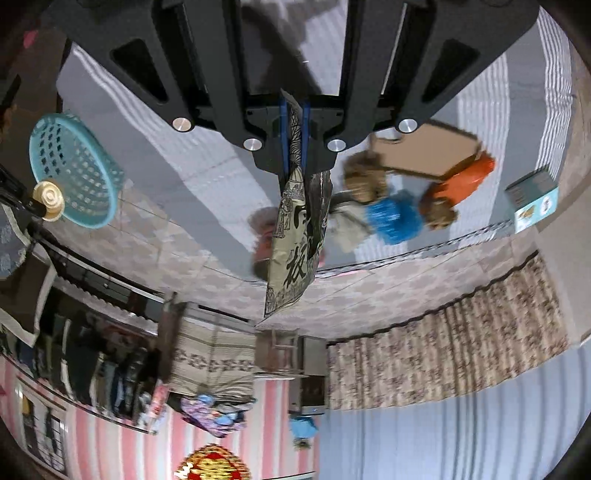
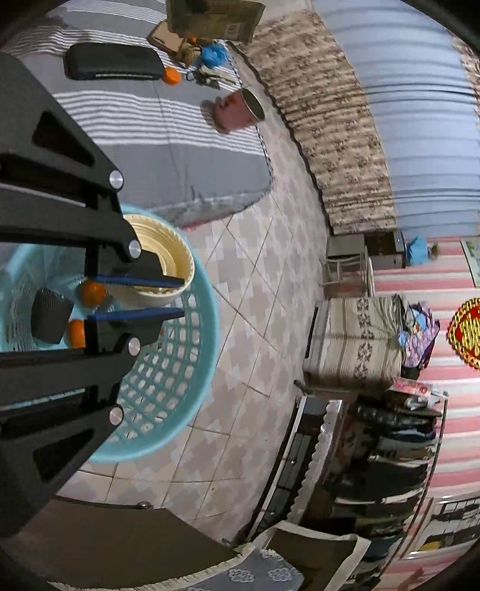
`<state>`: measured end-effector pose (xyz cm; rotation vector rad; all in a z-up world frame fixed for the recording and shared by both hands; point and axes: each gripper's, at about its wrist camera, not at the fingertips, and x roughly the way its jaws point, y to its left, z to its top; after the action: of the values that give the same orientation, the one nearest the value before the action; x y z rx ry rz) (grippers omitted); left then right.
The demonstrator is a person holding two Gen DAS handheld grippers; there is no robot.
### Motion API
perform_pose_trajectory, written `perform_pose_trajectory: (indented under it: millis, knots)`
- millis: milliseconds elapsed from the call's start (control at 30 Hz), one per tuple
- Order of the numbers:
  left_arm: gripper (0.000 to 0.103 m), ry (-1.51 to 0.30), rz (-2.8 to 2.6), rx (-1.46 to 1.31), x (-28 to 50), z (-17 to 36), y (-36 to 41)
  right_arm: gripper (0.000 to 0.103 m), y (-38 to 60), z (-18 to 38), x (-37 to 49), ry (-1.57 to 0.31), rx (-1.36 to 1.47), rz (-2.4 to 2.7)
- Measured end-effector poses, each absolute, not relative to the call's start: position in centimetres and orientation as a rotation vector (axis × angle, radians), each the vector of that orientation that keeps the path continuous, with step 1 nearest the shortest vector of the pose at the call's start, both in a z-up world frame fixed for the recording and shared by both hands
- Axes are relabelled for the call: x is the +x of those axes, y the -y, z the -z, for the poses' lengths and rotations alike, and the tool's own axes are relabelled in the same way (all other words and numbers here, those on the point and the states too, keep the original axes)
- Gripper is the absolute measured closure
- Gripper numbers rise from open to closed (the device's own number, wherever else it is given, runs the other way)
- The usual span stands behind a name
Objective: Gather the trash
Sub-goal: 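Carry the snack bag and cream lid over the blue basket with both grippers, then release the snack bag and cream lid into the basket with both grippers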
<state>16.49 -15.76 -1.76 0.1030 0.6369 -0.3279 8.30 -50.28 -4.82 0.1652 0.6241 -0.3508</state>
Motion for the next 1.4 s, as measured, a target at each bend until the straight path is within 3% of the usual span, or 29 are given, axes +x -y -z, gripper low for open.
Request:
perform_pose_trajectory:
  millis: [800, 1200, 1233, 1300, 1367, 1400]
  knots:
    - [0.099, -0.633, 0.648, 0.228, 12.4, 3.1, 37.6, 0.092, 57.3, 6.6, 6.7, -0.619, 0.293, 0.406]
    - [0.098, -0.651, 0.786, 0.228, 11.8, 4.9, 44.4, 0.092, 62.0, 7.9, 5.2, -0.618, 0.405, 0.469]
    - [0.095, -0.654, 0.791, 0.231, 11.7, 5.0, 44.7, 0.092, 62.1, 8.0, 5.2, -0.618, 0.411, 0.470]
    - [0.079, -0.654, 0.787, 0.244, 11.5, 5.3, 45.1, 0.092, 62.1, 8.1, 5.2, -0.621, 0.411, 0.472]
    - [0.047, -0.637, 0.758, 0.253, 11.5, 5.4, 44.9, 0.092, 62.0, 8.1, 5.4, -0.626, 0.413, 0.470]
    - [0.045, -0.628, 0.753, 0.251, 11.5, 5.4, 44.6, 0.092, 62.0, 8.2, 5.4, -0.628, 0.411, 0.471]
